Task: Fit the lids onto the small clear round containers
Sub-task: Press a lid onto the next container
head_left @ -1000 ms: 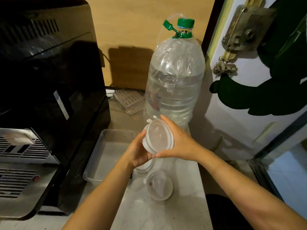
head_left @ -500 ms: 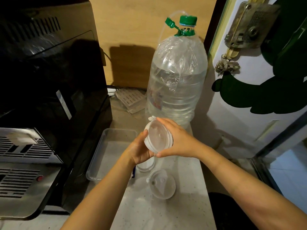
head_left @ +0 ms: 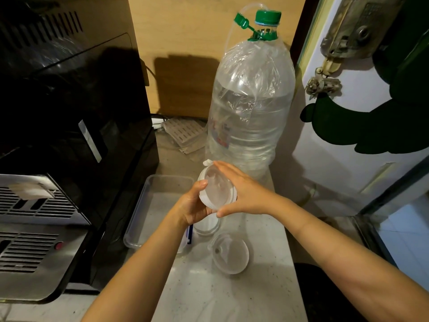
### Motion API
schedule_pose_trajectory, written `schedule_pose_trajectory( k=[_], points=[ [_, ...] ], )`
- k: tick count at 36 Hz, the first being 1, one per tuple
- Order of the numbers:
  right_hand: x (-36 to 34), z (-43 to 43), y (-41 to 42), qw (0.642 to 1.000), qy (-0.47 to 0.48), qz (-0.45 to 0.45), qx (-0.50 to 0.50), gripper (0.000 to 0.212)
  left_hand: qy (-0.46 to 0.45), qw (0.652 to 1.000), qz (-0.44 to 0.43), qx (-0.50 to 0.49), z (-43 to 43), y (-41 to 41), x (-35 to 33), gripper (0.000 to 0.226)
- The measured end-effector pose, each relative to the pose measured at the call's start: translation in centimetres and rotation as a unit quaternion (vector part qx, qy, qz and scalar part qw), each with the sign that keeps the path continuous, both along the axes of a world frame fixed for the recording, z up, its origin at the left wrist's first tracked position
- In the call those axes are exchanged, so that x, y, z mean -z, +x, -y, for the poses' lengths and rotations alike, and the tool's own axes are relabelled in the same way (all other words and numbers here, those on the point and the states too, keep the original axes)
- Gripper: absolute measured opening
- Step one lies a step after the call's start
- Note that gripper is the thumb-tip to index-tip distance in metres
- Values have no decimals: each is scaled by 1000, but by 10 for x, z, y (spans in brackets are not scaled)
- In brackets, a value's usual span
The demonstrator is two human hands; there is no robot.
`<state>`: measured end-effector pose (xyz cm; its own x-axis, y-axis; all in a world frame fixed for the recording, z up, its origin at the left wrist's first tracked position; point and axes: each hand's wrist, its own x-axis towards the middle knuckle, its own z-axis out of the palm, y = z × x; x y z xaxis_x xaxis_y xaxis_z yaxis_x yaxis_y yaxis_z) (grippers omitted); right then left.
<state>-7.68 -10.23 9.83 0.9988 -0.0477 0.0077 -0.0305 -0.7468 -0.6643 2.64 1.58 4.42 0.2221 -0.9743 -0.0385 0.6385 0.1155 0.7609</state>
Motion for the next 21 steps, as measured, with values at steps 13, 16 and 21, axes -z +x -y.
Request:
schedule_pose_trajectory(
  k=[13, 16, 21],
  points=[
    [53, 15, -29, 986, 28, -152, 68, 119, 36, 999, -16, 0, -26, 7, 23, 87],
    [73, 11, -37, 979, 29, -184, 76, 119, 47, 999, -15, -6, -32, 6, 29, 89],
    [106, -10, -52, 972, 23, -219, 87, 118, 55, 998, -11, -7, -41, -3, 40, 85]
  ],
)
